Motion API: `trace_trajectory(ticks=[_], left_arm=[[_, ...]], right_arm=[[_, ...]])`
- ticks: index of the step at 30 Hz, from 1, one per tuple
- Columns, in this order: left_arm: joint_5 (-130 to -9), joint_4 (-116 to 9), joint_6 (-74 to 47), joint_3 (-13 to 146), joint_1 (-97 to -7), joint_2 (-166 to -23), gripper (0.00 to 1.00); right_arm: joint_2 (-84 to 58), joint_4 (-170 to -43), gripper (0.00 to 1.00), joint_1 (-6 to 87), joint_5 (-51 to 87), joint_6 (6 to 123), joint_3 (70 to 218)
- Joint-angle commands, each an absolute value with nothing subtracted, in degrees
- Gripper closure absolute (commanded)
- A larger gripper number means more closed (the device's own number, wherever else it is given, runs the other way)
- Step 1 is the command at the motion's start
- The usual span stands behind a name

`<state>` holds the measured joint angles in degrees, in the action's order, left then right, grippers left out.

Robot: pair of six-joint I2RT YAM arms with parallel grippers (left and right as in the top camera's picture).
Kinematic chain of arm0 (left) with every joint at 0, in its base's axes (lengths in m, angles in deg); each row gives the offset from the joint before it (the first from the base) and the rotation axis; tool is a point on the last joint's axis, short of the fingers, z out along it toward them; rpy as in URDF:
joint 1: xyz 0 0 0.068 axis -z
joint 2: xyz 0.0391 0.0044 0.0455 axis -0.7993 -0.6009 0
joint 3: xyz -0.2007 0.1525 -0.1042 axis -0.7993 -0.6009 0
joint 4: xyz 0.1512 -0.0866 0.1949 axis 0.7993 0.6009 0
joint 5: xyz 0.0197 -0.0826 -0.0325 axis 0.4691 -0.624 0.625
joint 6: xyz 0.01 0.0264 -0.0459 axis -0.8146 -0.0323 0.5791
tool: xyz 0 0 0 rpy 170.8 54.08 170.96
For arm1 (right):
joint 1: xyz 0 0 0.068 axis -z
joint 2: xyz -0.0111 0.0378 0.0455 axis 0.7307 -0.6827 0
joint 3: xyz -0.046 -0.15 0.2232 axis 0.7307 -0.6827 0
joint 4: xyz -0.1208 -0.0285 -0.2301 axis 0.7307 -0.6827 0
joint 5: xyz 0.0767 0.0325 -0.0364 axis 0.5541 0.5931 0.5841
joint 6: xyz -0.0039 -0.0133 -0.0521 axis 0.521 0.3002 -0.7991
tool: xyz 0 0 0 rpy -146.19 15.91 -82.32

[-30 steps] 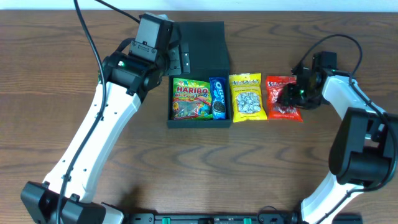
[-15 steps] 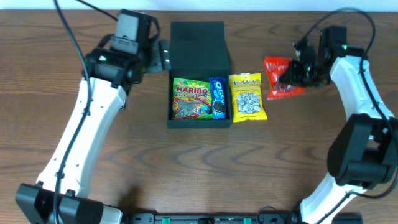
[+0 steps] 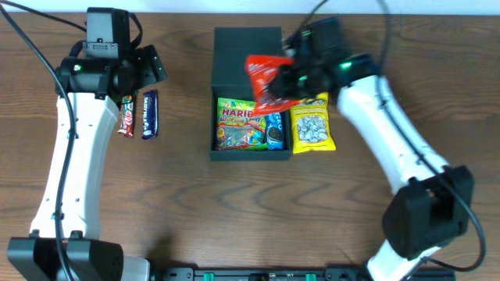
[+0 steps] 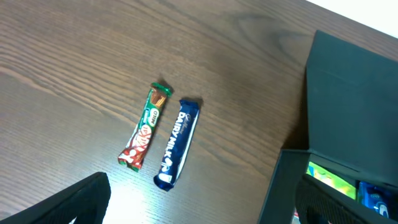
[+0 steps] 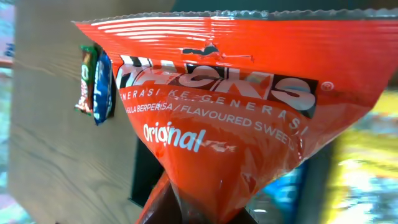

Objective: Pack container
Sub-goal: 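Lift the red Hacks bag and carry it over the box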

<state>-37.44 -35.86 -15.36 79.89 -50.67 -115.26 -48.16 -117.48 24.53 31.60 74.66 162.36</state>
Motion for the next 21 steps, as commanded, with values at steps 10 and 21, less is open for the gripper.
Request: trace_trajectory(ticks=[10,21], left_arm=[[-40.7,-34.9,-14.9,80.3,-50.9,-115.4,0.05],[-40.6,-35.1,-14.9,80.3,-50.9,-115.4,0.05]], right_arm=[[-48.5,-108.3,0.99,13.3,14.8,95.4,154.8],[-52.8,-106.9,0.99,12.2,19.8,93.2,154.4]])
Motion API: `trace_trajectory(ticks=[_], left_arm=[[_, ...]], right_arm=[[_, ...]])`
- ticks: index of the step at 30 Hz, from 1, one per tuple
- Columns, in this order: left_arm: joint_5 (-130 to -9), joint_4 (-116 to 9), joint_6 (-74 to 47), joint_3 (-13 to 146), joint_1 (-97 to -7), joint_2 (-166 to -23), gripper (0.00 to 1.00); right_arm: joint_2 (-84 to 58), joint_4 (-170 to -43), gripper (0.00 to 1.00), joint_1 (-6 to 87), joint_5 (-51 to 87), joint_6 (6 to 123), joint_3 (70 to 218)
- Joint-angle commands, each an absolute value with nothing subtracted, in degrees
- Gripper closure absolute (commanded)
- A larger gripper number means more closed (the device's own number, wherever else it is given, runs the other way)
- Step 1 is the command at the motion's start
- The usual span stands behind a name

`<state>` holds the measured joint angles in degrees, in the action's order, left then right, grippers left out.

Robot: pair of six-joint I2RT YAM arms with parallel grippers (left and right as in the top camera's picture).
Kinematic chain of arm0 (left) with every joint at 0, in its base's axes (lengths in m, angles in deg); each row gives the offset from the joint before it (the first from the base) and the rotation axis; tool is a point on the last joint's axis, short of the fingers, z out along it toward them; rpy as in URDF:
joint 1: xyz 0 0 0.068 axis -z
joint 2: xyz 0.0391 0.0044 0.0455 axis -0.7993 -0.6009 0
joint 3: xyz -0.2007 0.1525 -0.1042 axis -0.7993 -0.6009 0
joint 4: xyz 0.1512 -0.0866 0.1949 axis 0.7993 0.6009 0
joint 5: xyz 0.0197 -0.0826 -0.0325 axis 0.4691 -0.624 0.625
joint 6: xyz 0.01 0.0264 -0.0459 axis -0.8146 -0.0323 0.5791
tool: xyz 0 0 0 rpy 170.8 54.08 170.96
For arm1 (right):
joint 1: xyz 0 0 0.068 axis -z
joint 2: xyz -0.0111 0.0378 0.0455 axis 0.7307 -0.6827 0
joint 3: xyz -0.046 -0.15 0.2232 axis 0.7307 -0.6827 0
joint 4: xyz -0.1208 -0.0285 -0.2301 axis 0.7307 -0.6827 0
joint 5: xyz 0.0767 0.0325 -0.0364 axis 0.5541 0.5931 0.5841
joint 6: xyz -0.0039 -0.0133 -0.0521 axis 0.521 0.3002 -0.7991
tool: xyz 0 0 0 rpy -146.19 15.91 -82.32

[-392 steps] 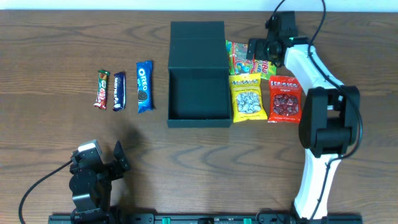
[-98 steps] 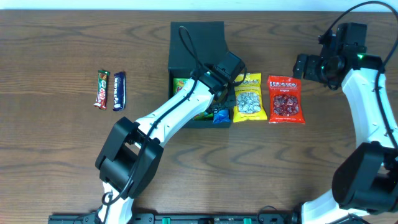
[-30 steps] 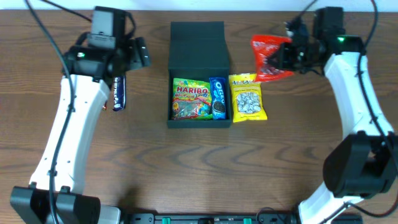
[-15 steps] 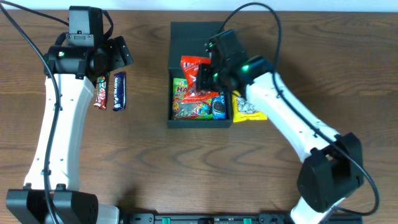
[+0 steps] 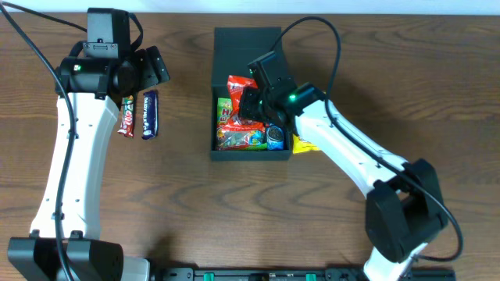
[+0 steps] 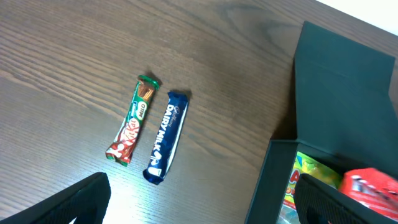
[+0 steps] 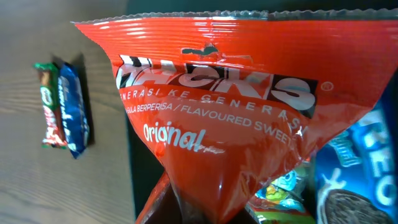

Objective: Pack container
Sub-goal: 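Lift the red Hacks bag and carry it over the box, then push the red Hacks bag down into the box with the right gripper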

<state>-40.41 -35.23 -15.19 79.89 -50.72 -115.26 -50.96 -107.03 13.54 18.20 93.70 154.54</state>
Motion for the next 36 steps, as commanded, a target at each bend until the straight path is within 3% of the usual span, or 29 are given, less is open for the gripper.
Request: trace_trajectory(ticks=[1,8,9,10,12,18,19,20,22,36], left_arm=[[-40.7,-35.1,-14.9,80.3,-50.9,-115.4,0.05],[-40.6,-35.1,-14.9,80.3,-50.9,-115.4,0.05],[-40.6,-35.1,-14.9,80.3,-50.9,-115.4,0.05],[-40.6,-35.1,-14.9,80.3,-50.9,-115.4,0.05],[-40.6,-35.1,-14.9,80.3,-50.9,-115.4,0.05],[-40.6,-34.9,-14.9,80.3,-50.9,-115.4,0.05],[-40.6,-34.9,-14.9,80.3,-50.9,-115.4,0.05],[-40.6,-34.9,-14.9,80.3,-50.9,-115.4,0.05],[-40.6,-34.9,-14.9,80.3,-50.9,-115.4,0.05],[-40.6,-34.9,-14.9,80.3,-50.9,-115.4,0.05]], right_arm=[[-53.1,-106.8,0.99,12.2,19.8,93.2,154.4],[-53.3,-106.1,0.98,11.5,19.8,91.7,154.4],[-53.3,-106.0,0.77,11.3,19.8,91.7,154.4],[-53.3,-105.9,0.4,11.2,20.0,90.9,154.4],[-53.3,-105.7,0.01,11.1,22.4,85.9,154.6],[-51.7,-111.6,0.01,14.4,26.2,75.5,159.9],[-51.5,-112.3,0.07,15.0,27.1,73.5,160.7],[-51.2,-112.8,0.31,15.6,27.9,72.0,161.3],[-50.6,-112.9,0.98,16.7,30.2,70.0,161.4],[-61.0,-105.4,0.99,17.6,42.5,63.2,158.2]])
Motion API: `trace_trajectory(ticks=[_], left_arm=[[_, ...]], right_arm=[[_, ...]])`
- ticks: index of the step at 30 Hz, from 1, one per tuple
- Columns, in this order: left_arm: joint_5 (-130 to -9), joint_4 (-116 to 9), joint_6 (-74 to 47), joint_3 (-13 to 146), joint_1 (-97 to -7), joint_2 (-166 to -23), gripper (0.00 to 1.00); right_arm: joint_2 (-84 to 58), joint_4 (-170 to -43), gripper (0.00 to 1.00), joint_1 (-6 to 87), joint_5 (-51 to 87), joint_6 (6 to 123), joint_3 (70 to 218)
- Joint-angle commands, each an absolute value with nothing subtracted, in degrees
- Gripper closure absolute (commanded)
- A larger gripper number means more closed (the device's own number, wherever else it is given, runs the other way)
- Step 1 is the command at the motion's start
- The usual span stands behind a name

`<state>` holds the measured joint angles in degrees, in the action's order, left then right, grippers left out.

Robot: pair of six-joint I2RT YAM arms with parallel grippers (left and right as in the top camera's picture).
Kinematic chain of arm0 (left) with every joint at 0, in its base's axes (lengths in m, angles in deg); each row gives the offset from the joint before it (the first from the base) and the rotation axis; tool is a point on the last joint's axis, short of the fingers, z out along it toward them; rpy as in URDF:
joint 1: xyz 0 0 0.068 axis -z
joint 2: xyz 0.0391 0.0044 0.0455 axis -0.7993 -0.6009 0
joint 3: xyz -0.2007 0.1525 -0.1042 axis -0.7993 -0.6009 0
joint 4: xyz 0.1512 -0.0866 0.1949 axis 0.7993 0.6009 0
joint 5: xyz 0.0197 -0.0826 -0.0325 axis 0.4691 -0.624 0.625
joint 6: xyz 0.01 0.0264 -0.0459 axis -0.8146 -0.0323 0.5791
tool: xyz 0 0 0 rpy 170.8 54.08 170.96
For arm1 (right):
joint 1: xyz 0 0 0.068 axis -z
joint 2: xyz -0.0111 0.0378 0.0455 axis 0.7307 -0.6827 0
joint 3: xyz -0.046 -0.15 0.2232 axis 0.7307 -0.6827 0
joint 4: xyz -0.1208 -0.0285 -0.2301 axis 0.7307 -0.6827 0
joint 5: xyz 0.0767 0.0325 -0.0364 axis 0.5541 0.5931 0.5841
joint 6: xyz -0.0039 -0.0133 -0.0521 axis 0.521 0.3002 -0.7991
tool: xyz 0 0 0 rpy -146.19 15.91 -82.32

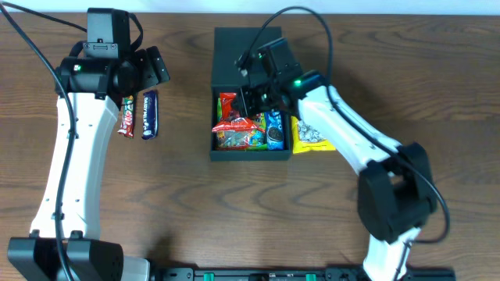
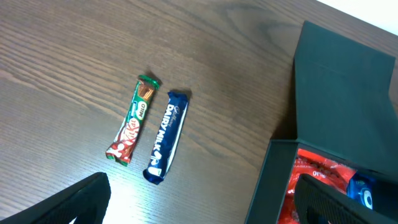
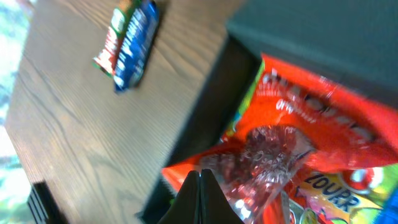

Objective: Pack container
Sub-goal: 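Push the red Hacks bag down into the box with the right gripper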

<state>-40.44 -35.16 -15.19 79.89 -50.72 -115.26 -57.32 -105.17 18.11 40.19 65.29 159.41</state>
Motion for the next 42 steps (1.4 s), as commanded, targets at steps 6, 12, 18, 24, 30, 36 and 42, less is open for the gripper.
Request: trace_trajectory(ticks=[6,12,18,24,30,36,42], left_arm=[[-40.6,-34.8,-14.9,80.3,-50.9,-115.4,0.05],[-40.6,-34.8,-14.9,80.3,-50.9,-115.4,0.05],[-40.6,-34.8,-14.9,80.3,-50.9,-115.4,0.05],[-40.7,-34.8,-14.9,80.3,-50.9,-115.4,0.05],[-40.7,-34.8,-14.9,80.3,-50.9,-115.4,0.05],[-40.6,-34.3,-15.0,80.3,-50.9,-115.4,0.05],[-40.6,-34.0,-15.0,80.3,-50.9,-115.4,0.05]], right_arm=[[-66.9,-105.9,0.99,17.7,43.2,62.7,158.2],[-65.9,-106.2,0.99,17.9,49.7,60.3,158.4],[-60.2,-106.0,0.99,20.9,53.0,57.7,159.3],[-58.5,-106.5,0.99,23.0,47.3,56.7,159.3],[-62.3,-107.2,0.99,20.6,43.8,56.3,159.3],[-65.2,-108.4,0.99,18.8,39.8,56.3,159.3],[-65.2,-107.6,0.99,18.9,39.4,55.0,159.4]])
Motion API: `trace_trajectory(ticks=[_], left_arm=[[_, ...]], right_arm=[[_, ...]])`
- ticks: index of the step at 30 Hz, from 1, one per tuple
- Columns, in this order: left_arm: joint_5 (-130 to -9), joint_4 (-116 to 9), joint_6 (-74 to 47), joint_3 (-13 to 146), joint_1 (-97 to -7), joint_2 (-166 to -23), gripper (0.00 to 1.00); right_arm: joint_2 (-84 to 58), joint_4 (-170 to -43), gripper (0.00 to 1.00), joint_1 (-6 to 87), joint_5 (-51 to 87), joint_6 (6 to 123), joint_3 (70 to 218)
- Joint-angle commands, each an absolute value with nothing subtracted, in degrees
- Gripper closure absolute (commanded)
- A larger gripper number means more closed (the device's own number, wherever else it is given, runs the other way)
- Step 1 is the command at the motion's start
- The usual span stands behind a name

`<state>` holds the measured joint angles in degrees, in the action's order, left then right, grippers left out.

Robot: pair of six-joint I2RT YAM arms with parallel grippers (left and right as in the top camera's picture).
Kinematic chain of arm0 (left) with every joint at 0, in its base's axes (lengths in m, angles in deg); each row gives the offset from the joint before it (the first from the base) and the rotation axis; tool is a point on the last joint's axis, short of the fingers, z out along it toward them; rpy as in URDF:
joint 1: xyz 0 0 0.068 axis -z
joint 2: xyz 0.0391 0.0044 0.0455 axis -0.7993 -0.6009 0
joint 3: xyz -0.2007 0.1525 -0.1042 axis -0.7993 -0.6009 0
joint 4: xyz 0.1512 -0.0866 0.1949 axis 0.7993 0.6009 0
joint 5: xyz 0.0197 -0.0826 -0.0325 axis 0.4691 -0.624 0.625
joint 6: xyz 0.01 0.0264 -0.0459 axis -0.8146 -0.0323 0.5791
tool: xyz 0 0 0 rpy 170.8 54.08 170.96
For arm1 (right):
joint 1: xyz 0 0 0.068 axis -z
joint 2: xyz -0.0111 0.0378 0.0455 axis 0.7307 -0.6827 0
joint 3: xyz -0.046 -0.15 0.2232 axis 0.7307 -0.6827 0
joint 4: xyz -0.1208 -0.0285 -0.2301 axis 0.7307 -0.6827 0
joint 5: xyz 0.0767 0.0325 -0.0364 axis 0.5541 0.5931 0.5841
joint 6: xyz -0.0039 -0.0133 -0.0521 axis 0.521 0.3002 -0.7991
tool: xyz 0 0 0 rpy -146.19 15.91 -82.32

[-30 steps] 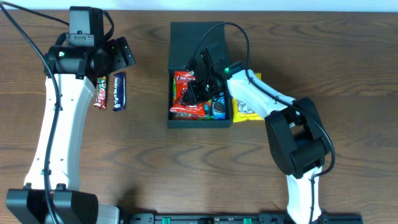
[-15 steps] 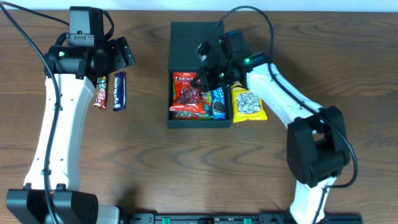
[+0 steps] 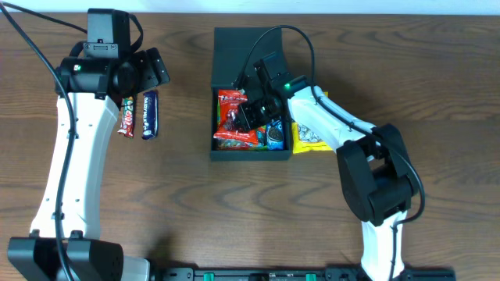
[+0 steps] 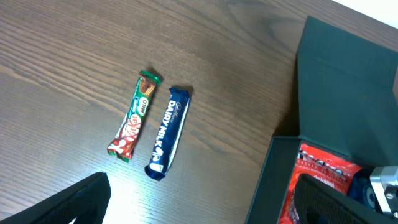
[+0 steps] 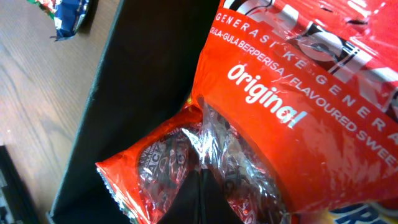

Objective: Pack container
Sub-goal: 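Push the red Hacks bag down into the box with the right gripper, then grasp the yellow Hacks bag with the right gripper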

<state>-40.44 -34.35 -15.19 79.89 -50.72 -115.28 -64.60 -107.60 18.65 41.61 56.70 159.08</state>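
The black box (image 3: pixel 226 153) lies open at the table's middle. A red Hacks candy bag (image 3: pixel 232 109) lies along its left side, on top of a Haribo bag (image 3: pixel 234 141) and next to a blue Oreo pack (image 3: pixel 274 133). My right gripper (image 3: pixel 251 114) is down in the box, shut on the red bag (image 5: pixel 298 93), its fingertips (image 5: pixel 200 180) pinching the clear lower end. My left gripper (image 3: pixel 152 67) hangs open above the table left of the box; its dark fingers (image 4: pixel 78 200) frame the bottom corners of the left wrist view.
A KitKat bar (image 4: pixel 134 124) and a Dairy Milk bar (image 4: pixel 165 132) lie side by side on the wood left of the box. A yellow snack bag (image 3: pixel 314 137) lies against the box's right wall. The box lid (image 3: pixel 246 48) lies flat behind it.
The red bag, which lay crosswise in the box, now lies lengthwise along the left side. My right gripper has shifted slightly and is still shut on it. The left arm has not moved.
My right gripper first held the red bag in the air over the box's right rear. Then it had the bag over the Haribo bag inside. Then the bag lay crosswise in the box, and now along the left side. The left arm stayed put.
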Motion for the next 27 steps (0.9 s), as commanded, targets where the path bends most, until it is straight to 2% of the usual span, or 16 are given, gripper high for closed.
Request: trace_trajectory(ticks=[1,8,14,15,16,18,20,21,27], left_arm=[[-40.6,-33.9,-15.0,80.3,-50.9,-115.4,0.05],[-40.0,-32.8,-16.2,80.3,-50.9,-115.4,0.05],[-40.0,-32.3,-17.1,80.3,-50.9,-115.4,0.05],[-40.0,-32.3,-17.1,80.3,-50.9,-115.4,0.05],[-40.0,-32.4,-17.1,80.3,-50.9,-115.4,0.05],[-40.0,-32.6,-17.1,80.3,-50.9,-115.4,0.05],[-40.0,-32.8,-17.5,80.3,-50.9,-115.4,0.05],[-40.0,-32.8,-17.8,80.3,-50.9,-115.4,0.05],[-40.1,-32.8,-18.0,80.3,-50.9,-115.4,0.05]], right_arm=[[-65.0,-107.7,0.99,19.1,40.8,54.9,159.7],[-57.7,-115.1,0.99,25.1,44.8,53.8,167.7],[-50.7,-119.5,0.96,36.2,34.4,51.2,168.3],[-50.7,-121.2,0.87,37.7,33.4,50.1,168.2],[-51.2,-122.8,0.75,39.3,32.8,49.0,167.6],[-52.2,-124.9,0.62,41.8,32.9,47.2,165.4],[-53.0,-125.1,0.4,43.4,32.9,45.8,162.4],[-53.2,-125.0,0.34,43.9,32.9,45.2,161.1],[-55.0,-120.6,0.27,45.9,34.4,44.1,153.5]])
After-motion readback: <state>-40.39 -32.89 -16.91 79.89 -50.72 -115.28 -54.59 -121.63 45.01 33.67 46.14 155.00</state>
